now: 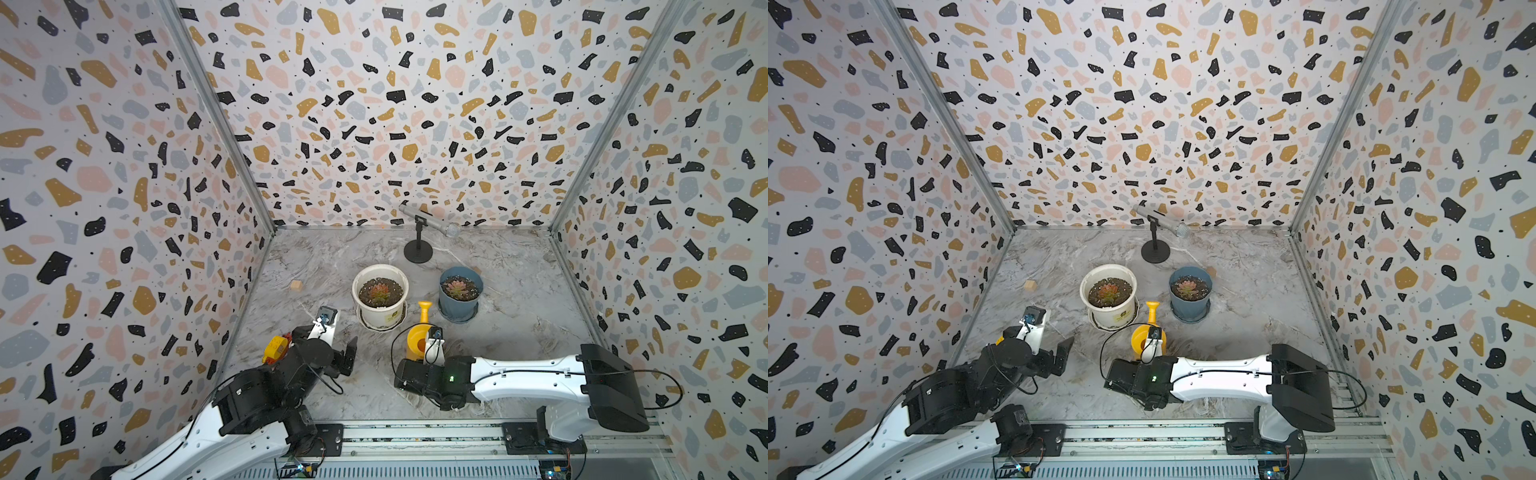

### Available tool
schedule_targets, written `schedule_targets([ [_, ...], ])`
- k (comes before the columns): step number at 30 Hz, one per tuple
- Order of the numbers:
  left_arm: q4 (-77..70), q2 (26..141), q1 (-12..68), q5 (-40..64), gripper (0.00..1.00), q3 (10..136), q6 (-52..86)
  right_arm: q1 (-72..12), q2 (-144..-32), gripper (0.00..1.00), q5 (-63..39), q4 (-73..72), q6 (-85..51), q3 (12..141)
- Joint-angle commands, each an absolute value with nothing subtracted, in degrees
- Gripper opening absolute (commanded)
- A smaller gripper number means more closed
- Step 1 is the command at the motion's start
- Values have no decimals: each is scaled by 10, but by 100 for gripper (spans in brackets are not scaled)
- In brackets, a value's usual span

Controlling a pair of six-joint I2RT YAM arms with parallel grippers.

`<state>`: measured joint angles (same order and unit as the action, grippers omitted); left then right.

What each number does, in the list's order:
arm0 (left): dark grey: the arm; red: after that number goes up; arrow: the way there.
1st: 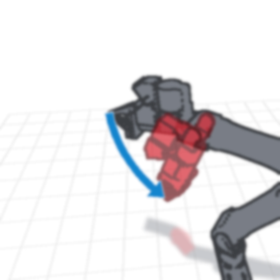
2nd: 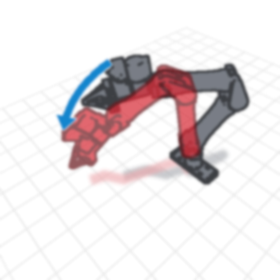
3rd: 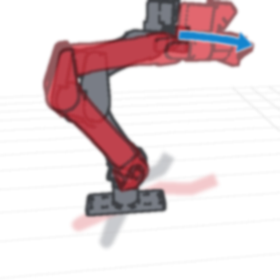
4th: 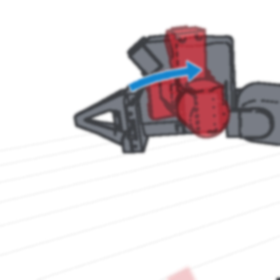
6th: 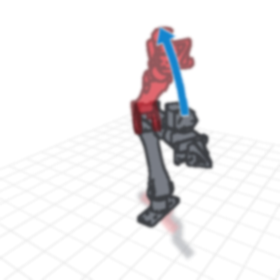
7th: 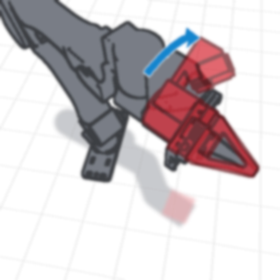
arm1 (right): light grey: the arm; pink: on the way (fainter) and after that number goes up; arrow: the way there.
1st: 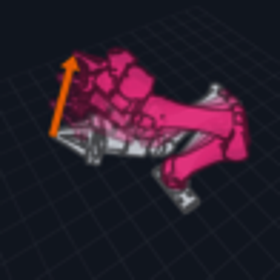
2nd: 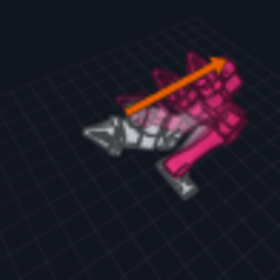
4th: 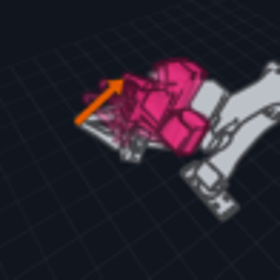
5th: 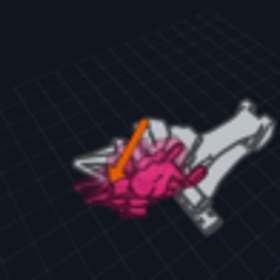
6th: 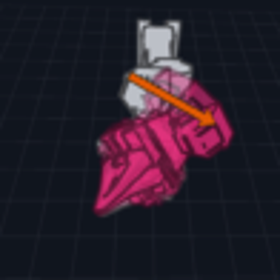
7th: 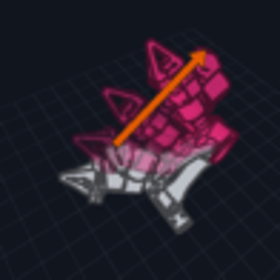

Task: Water the succulent around the soil edge
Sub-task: Place the watering can at the center of the board.

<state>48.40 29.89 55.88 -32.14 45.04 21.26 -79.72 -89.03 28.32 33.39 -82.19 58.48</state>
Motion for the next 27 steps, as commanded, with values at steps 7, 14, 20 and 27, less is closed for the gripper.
schedule_targets([
  [7,462,305,555,-355,100,461,233,-806,-862,52,270,284,-781,581],
  [14,470,310,555,-380,100,467,275,-811,-792,63,290,361,-713,572],
  [20,475,322,555,-369,100,468,259,-811,-682,78,328,399,-611,532],
  [27,465,322,555,-288,100,474,240,-781,-574,78,408,445,-398,571],
])
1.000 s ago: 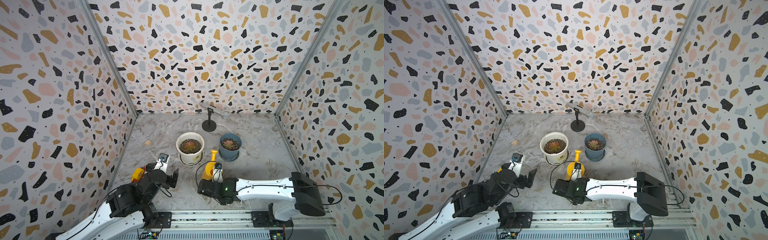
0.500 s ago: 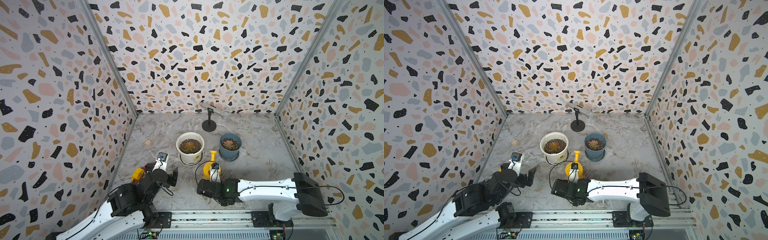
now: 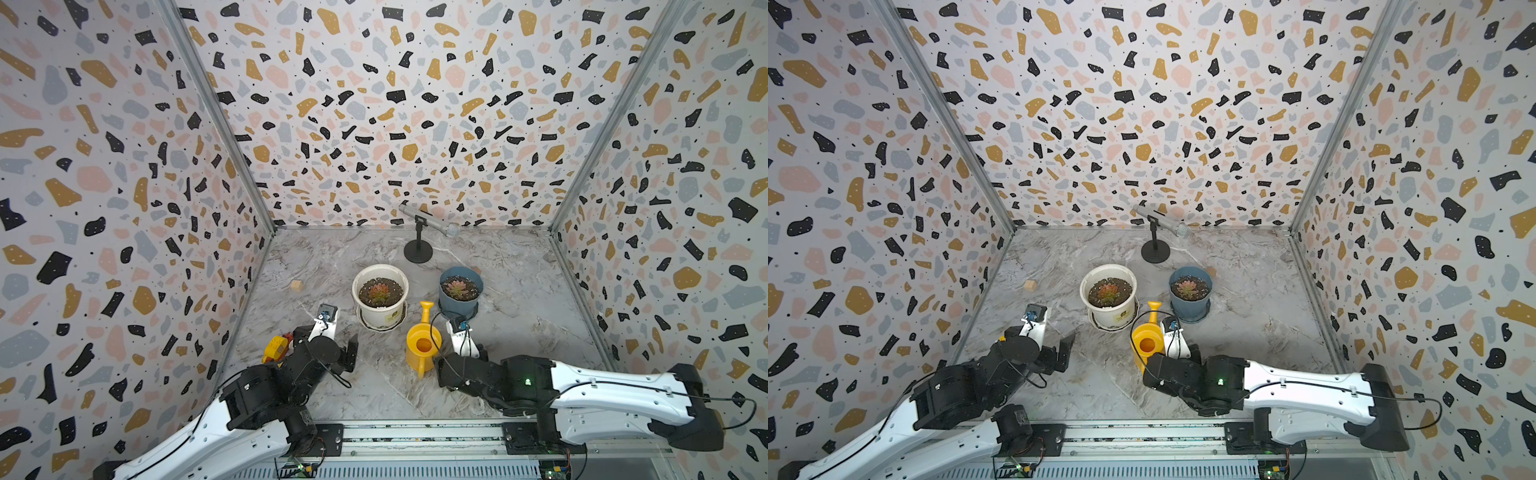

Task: Water the succulent around the soil edge
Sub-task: Place the watering can at the center of the board, then pick up the watering can from the center of the board.

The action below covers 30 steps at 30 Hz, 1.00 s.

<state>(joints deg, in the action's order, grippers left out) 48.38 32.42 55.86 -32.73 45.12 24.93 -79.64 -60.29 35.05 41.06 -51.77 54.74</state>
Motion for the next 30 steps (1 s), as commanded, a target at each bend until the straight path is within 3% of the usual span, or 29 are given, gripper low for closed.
schedule_targets([
  [1,462,323,555,-270,100,475,235,-763,-562,79,415,445,-380,570],
  [7,447,317,555,-193,100,481,198,-623,-497,90,405,381,-281,543],
  [10,434,309,555,-183,100,473,192,-502,-475,93,371,328,-261,518],
  [19,409,333,555,-161,100,461,176,-165,-502,92,99,195,-304,367],
  [25,410,364,556,-60,100,468,164,-120,-542,84,26,84,-357,283],
  [30,455,441,611,-83,96,521,200,-121,-548,81,27,75,-354,283],
])
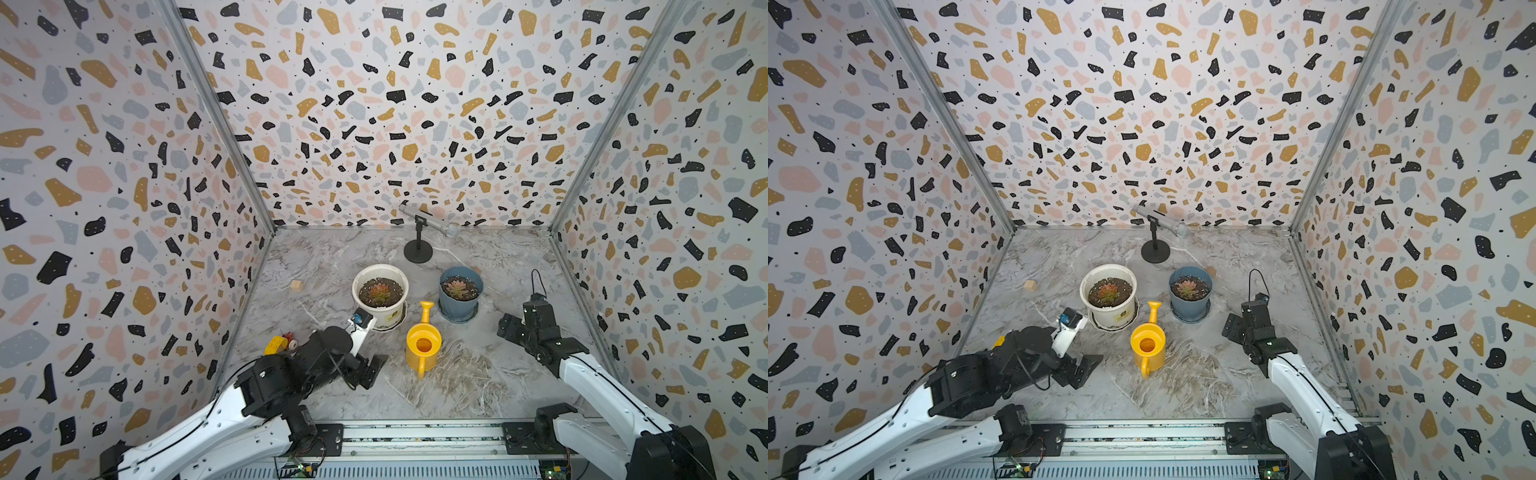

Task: Water the succulent around the soil edge
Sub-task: Pick up the watering can from the center of the board.

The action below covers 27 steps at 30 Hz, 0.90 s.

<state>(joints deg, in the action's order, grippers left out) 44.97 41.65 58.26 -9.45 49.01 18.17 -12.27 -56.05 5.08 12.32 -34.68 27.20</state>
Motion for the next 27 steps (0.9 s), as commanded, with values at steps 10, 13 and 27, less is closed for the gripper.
schedule_targets([
  [10,576,573,771,-192,91,615,433,-120,-512,71,13,49,-350,259],
  [13,579,600,804,-197,81,627,512,-120,-519,68,7,45,-349,260],
  [27,555,779,810,-234,62,663,645,-120,-515,54,0,32,-341,252],
])
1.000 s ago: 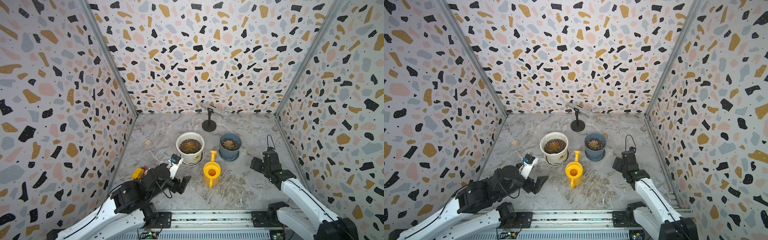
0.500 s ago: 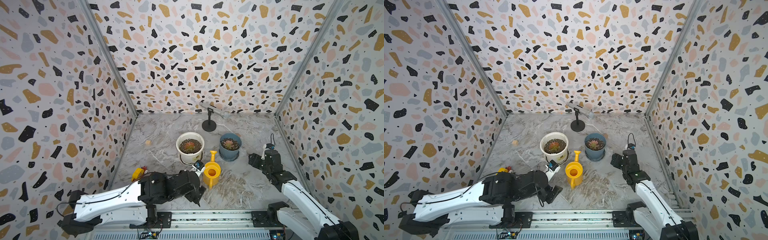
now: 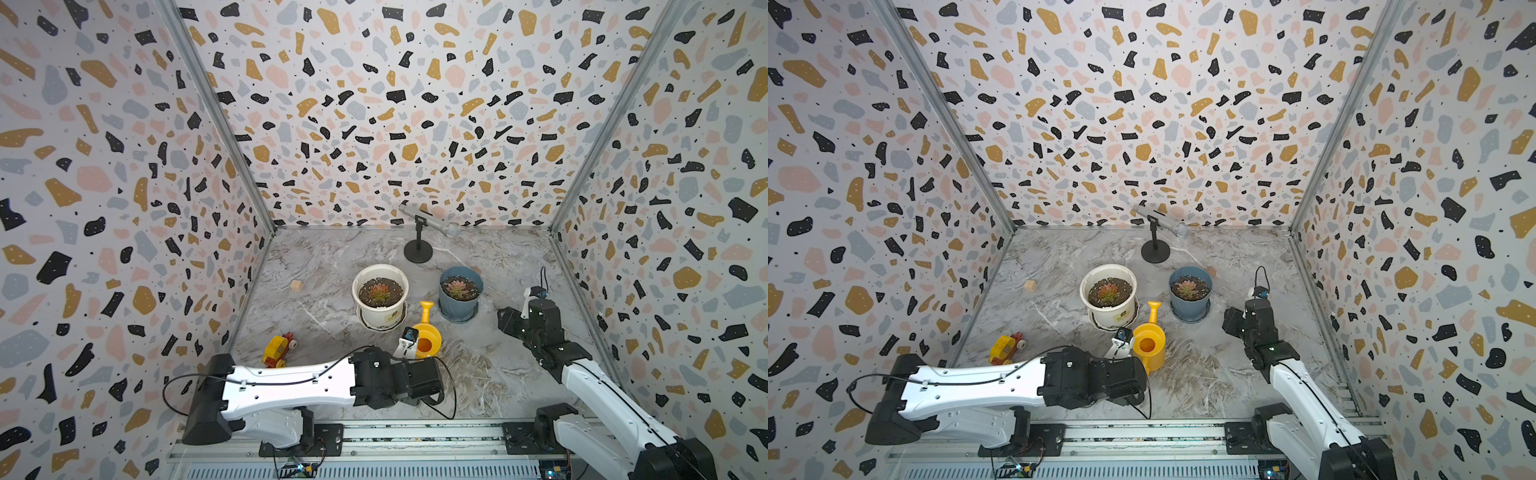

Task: Water the succulent around the soil edge
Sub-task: Pick up the watering can from the center of the board.

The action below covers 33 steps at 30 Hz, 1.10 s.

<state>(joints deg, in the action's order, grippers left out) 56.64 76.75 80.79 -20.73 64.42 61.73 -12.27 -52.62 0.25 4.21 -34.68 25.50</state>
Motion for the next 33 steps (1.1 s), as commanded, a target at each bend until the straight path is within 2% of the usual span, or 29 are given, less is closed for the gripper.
schedule_targets([
  [1,542,788,810,-234,59,666,640,-121,-515,53,-1,30,-341,251],
  [4,532,823,810,-237,57,686,622,-120,-516,49,-6,30,-339,251],
  [14,540,934,801,-255,58,749,593,-121,-517,48,-5,30,-337,250],
  [17,523,941,795,-252,54,746,579,-120,-517,48,-6,30,-336,251],
  [33,462,930,771,-262,52,702,483,-121,-520,46,-12,30,-336,252],
])
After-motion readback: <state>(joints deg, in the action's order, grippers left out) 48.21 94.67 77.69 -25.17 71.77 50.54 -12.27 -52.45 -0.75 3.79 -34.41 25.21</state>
